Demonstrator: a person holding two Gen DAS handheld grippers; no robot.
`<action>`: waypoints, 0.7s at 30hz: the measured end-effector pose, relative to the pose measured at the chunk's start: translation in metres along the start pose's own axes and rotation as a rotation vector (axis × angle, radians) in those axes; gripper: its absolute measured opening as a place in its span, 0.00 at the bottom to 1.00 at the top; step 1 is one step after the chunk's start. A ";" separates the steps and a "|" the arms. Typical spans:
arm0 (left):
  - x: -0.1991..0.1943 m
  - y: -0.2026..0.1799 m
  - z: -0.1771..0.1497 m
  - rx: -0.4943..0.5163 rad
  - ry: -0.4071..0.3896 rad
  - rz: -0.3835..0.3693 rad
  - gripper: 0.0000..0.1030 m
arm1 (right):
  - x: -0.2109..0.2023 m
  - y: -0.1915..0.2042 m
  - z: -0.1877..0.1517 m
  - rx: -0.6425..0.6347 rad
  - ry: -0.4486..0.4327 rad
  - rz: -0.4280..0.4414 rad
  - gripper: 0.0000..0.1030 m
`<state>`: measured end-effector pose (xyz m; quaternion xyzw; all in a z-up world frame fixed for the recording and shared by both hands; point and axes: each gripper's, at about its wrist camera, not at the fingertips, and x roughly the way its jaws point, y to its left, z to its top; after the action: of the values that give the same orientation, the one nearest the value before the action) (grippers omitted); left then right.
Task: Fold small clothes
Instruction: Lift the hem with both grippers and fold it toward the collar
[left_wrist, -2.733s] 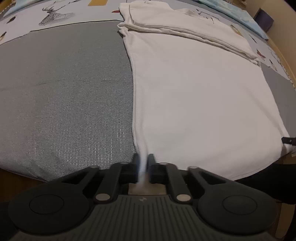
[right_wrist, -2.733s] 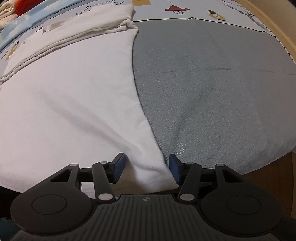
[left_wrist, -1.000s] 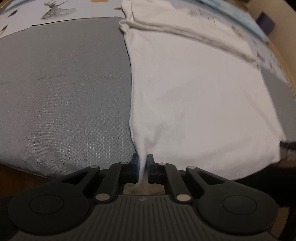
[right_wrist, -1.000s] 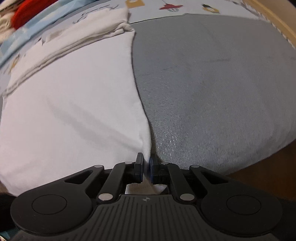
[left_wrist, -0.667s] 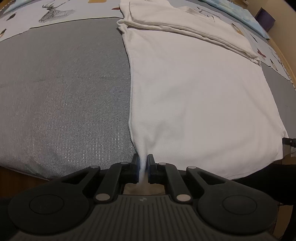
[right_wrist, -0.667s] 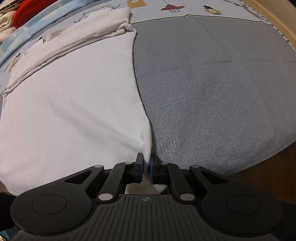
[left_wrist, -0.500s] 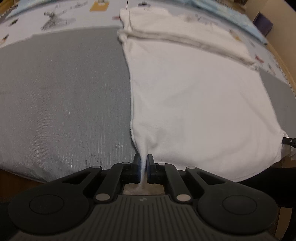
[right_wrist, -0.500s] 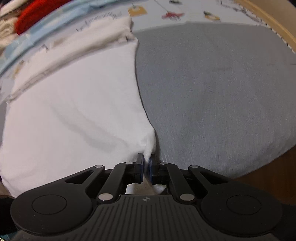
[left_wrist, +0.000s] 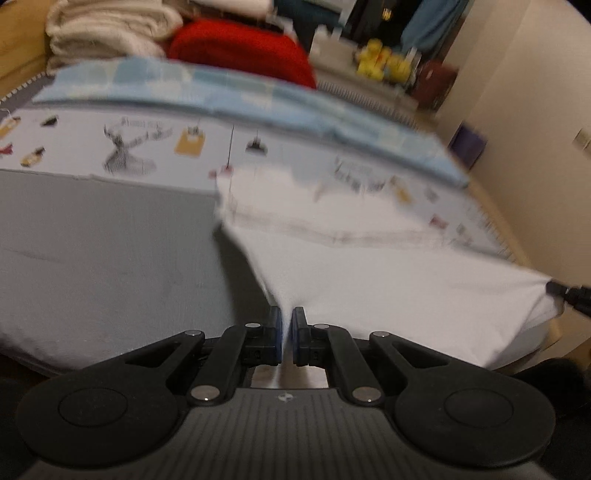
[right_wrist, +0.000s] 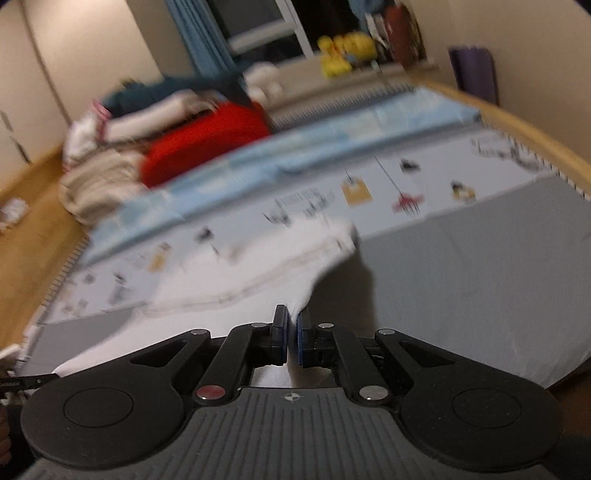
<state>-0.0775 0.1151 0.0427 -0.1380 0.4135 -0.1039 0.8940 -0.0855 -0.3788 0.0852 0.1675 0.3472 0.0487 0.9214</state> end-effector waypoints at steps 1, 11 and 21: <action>-0.013 -0.001 0.000 -0.011 -0.019 -0.013 0.05 | -0.016 0.000 0.000 -0.005 -0.019 0.018 0.04; 0.052 0.034 0.037 -0.142 0.028 0.028 0.05 | 0.023 -0.028 0.018 0.054 -0.001 -0.011 0.04; 0.181 0.063 0.100 -0.104 0.147 0.108 0.05 | 0.176 -0.035 0.060 -0.046 0.148 -0.135 0.04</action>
<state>0.1190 0.1363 -0.0456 -0.1539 0.4895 -0.0437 0.8572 0.0855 -0.3923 0.0055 0.1186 0.4234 0.0067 0.8981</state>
